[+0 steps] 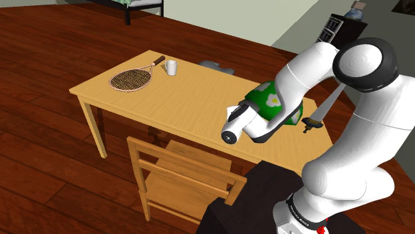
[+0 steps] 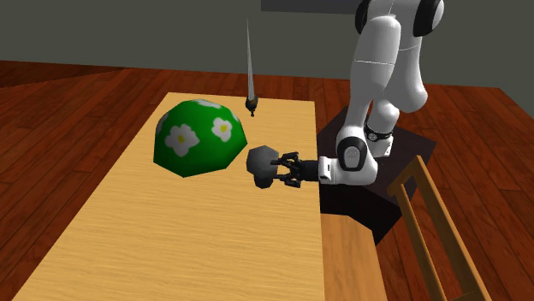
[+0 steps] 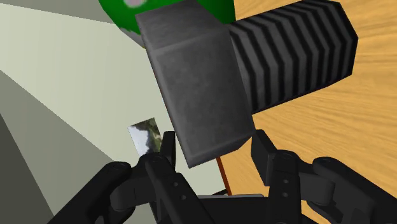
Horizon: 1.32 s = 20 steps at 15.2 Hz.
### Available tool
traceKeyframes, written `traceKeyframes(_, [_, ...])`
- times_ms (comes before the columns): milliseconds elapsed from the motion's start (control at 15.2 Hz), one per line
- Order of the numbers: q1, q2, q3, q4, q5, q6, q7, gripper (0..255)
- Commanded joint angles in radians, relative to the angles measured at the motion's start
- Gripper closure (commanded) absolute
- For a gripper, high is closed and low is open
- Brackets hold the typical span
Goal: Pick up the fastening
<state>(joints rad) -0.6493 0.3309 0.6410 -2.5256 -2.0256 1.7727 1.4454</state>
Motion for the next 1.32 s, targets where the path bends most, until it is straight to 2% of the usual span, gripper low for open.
traceKeyframes(0, [0.0, 0.001, 0.0, 0.0, 0.0, -0.001, 0.0, 255])
traceKeyframes(462, [0.001, 0.002, 0.0, 0.0, 0.0, -0.001, 0.001, 255])
traceKeyframes(1254, [-0.04, -0.223, 0.037, -0.034, 0.098, 0.158, -0.097, 255])
